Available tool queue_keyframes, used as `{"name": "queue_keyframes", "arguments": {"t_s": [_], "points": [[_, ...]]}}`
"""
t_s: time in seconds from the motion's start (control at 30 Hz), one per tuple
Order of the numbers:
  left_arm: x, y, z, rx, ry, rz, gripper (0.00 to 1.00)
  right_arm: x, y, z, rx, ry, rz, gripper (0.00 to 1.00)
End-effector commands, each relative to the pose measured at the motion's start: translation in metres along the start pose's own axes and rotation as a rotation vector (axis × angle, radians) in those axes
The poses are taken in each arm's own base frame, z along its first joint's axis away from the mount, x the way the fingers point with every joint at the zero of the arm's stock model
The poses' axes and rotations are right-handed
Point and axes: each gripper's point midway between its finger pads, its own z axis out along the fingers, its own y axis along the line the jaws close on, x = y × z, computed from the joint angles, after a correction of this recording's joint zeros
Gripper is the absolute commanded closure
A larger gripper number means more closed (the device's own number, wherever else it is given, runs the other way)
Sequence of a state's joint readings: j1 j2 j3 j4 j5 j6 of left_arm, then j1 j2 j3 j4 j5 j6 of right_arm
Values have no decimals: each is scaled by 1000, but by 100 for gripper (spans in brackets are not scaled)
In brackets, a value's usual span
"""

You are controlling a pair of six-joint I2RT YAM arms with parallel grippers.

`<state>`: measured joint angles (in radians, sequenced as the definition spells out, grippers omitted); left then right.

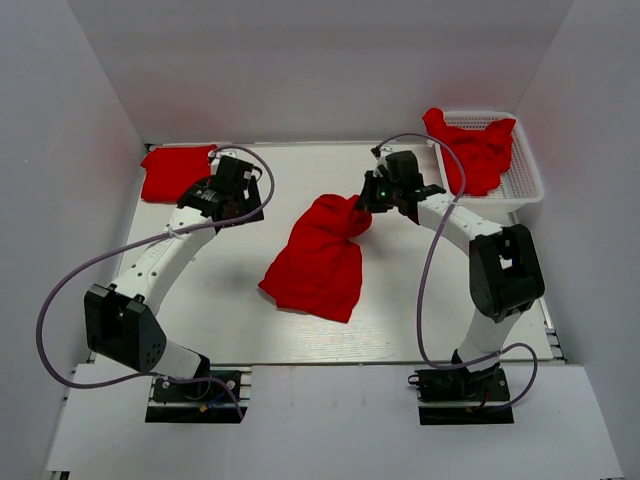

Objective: Fold and stack the t-shirts
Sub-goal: Move the tshirt to the center of the board, then flatten out the tshirt

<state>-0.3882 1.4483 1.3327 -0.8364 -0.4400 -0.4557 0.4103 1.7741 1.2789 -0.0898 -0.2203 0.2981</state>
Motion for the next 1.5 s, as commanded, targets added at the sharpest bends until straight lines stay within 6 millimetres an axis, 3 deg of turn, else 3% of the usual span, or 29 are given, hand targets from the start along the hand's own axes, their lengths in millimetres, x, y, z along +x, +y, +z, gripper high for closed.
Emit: {"name": "queue_keyframes", "arguments": {"t_s": [0.0,0.07,0.1,0.13,0.2,0.27,0.3,0.33,0.53,0.73,0.83,1.0,1.17,1.3,1.47], "points": [[19,-3,3,36,53,0,0,-3,-7,1,49,-6,-29,100],[25,-9,6,70,62,-3,0,-10,-9,-1,70,-34,-39,98],[42,-13,11,97,105,-6,0,-12,-13,-2,92,-41,-42,93],[44,-16,7,130,101,-14,0,-17,-15,-3,108,-51,-48,81],[62,-22,11,173,141,-20,0,-24,-17,-8,132,-66,-60,71],[77,-26,9,217,170,-43,0,-29,-19,-16,159,-79,-70,39],[80,-29,11,232,173,-45,0,-36,-16,-24,158,-104,-75,16],[86,-29,12,237,191,-41,0,-37,-16,-27,168,-111,-80,10],[117,-45,15,329,262,-37,0,-41,-23,-56,236,-162,-104,10],[139,-62,17,448,283,-41,0,-27,-20,-69,223,-145,-121,10],[146,-64,18,461,298,-62,3,-23,-17,-68,204,-135,-135,10],[158,-61,27,433,329,-54,17,-20,-18,-60,200,-112,-146,10],[181,-53,40,376,389,-60,19,-18,-16,-45,173,-87,-129,10],[189,-53,47,363,407,-65,24,-13,-12,-34,159,-56,-129,10],[189,-57,50,377,401,-79,40,-7,-6,-22,134,-22,-138,10]]}}
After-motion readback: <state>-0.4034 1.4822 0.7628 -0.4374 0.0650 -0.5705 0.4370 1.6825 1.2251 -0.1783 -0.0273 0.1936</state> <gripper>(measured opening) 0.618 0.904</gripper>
